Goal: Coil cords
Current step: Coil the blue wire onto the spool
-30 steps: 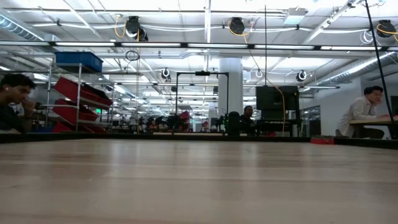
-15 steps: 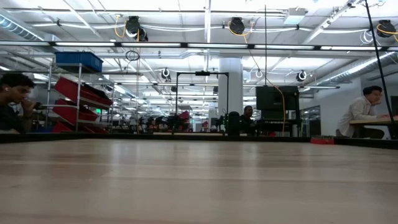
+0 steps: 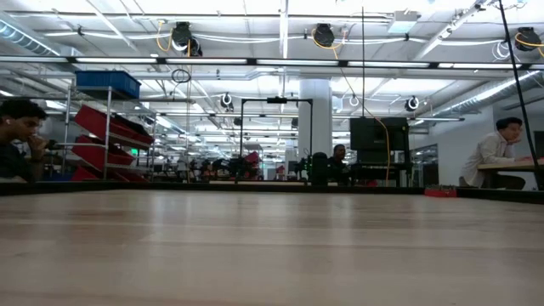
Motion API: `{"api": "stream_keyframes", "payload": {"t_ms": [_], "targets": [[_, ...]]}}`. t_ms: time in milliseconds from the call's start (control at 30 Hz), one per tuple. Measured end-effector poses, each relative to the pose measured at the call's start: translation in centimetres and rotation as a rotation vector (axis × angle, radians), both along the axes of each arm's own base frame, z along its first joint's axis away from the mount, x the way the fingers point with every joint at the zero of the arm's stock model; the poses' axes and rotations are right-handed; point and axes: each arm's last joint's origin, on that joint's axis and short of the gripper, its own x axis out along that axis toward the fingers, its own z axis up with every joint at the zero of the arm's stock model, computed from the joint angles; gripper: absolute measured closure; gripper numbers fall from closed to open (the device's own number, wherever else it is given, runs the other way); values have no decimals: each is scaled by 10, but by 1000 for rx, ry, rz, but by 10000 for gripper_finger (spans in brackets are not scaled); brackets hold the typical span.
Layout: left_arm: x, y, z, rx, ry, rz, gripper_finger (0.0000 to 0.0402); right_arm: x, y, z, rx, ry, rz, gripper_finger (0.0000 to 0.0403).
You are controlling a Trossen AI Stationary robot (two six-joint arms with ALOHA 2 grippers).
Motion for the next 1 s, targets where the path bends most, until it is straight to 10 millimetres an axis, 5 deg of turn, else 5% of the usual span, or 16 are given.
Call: {"api": "stream_keyframes", "payload": {"t_ms": [267, 600, 1000], "targets": [[-1, 0, 1, 18, -24, 41, 391, 0, 0, 0, 0, 0, 0, 403], [9, -6, 29, 13, -170, 8, 399, 7, -2, -3, 0, 3, -23, 403], [7, -4, 90, 14, -273, -114, 401, 21, -9, -7, 14, -1, -73, 403]]}}
